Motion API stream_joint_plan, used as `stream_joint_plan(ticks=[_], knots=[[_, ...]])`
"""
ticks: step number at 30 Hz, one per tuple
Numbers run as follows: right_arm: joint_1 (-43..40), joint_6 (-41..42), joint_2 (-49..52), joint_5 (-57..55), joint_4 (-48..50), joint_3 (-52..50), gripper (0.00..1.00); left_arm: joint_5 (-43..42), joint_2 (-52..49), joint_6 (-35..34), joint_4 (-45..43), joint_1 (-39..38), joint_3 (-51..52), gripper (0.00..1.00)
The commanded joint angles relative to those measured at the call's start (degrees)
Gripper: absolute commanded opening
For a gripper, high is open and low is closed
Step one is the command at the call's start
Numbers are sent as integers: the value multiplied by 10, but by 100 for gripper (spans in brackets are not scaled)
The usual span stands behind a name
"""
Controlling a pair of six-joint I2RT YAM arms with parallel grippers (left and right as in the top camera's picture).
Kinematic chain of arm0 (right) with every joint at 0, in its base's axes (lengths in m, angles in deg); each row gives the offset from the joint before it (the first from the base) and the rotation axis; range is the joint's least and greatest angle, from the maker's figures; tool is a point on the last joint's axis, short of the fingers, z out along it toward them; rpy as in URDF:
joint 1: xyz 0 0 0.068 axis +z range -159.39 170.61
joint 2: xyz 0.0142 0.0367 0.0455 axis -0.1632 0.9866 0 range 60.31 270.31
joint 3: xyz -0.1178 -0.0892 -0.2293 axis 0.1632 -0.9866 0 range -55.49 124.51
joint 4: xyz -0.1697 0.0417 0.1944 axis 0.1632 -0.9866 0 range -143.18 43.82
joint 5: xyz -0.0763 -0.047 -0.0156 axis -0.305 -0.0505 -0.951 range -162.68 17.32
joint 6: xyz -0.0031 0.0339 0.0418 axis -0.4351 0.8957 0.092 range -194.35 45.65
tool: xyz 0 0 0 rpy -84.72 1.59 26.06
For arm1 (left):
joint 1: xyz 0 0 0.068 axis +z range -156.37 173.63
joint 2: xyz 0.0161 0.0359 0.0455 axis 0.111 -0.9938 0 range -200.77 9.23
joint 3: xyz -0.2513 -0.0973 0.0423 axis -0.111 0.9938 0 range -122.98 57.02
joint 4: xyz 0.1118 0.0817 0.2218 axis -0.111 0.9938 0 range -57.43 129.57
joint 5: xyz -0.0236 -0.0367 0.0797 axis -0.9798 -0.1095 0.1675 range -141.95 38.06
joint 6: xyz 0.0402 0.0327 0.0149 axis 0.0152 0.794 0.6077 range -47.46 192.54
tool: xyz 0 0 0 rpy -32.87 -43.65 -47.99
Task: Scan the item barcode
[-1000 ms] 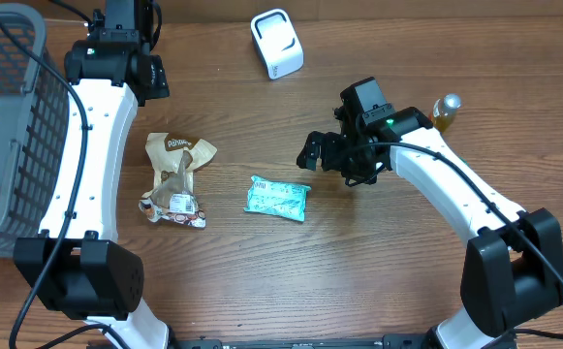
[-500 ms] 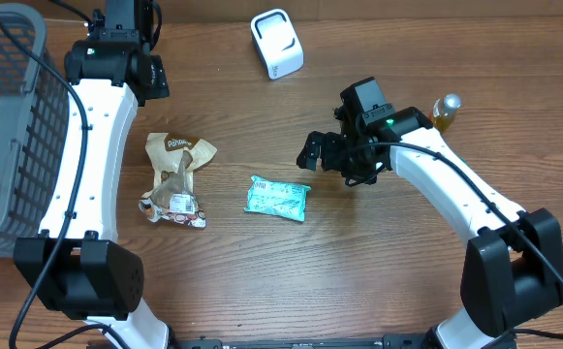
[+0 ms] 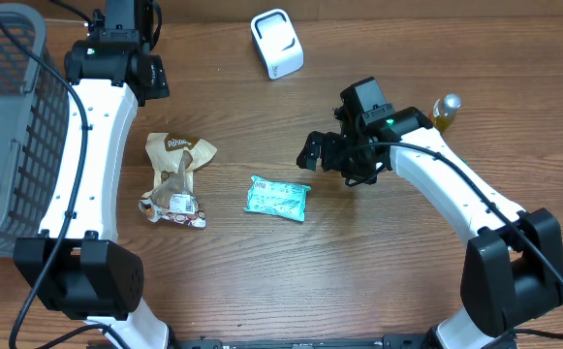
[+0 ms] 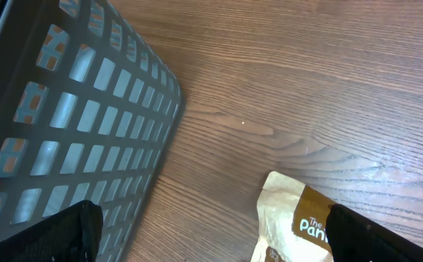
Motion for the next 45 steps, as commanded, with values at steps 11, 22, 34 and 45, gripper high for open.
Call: stream_joint_plan(ticks=[11,22,34,45], knots=[[2,2,-6,-5,18,-3,100,7,11,5,0,-4,-9,100],[13,39,-6,4,37,-7,19,7,11,5,-1,-4,-9,100],[90,75,-6,-37,29,-34,52,7,11,5,0,-4,-9,100],[127,140,26,-80,27,-34,59,7,11,5,0,-4,-9,100]])
